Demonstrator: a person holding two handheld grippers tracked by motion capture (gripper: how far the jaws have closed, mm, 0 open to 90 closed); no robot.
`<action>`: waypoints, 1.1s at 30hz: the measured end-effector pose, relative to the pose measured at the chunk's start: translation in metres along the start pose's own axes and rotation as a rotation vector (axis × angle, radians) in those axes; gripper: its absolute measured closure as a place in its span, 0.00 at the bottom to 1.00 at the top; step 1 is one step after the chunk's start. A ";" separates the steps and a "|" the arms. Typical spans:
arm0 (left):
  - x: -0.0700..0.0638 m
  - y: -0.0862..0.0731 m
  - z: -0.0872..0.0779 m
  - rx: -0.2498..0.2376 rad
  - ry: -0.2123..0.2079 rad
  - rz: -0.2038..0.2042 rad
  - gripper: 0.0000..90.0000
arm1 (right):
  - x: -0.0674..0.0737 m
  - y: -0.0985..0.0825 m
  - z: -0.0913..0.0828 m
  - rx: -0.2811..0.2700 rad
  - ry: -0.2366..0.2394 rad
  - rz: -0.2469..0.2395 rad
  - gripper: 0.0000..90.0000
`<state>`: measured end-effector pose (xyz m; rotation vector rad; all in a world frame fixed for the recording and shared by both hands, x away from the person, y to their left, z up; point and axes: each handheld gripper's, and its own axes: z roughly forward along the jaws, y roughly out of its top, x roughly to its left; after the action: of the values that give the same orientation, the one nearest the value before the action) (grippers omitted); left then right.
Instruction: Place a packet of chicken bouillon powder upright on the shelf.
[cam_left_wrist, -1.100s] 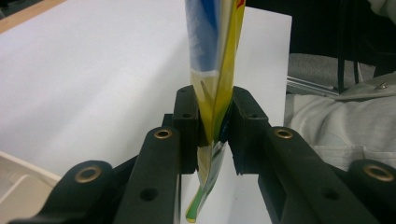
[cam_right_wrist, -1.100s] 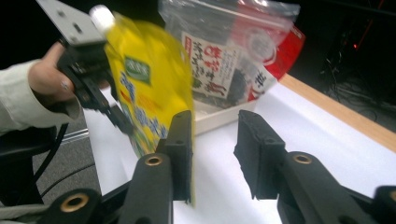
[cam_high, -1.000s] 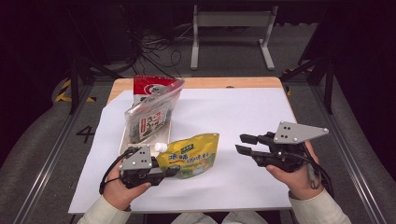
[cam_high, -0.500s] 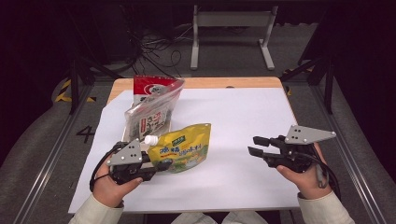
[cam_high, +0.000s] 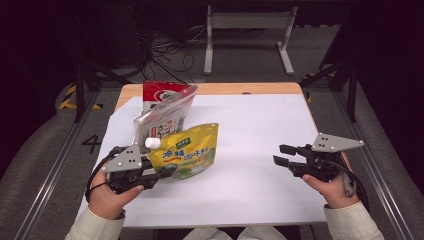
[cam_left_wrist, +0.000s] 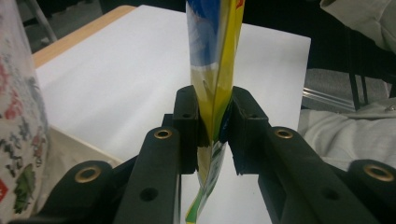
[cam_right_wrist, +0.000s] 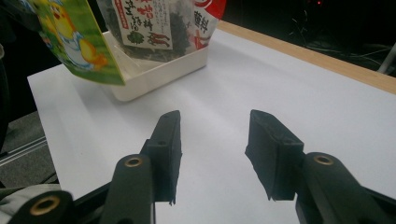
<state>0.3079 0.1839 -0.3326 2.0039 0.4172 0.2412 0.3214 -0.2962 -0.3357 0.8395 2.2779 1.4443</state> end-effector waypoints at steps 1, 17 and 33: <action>0.001 0.001 -0.002 0.002 0.005 0.002 0.83 | 0.000 -0.001 0.000 -0.002 0.002 0.003 0.61; 0.018 -0.004 -0.033 -0.008 0.120 -0.013 0.83 | -0.002 -0.002 0.002 -0.001 0.008 0.012 0.60; 0.037 -0.021 -0.044 0.044 0.187 -0.035 0.83 | -0.002 -0.003 0.003 0.000 0.013 0.019 0.59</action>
<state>0.3225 0.2437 -0.3319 2.0224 0.5796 0.4028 0.3237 -0.2966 -0.3396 0.8566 2.2855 1.4625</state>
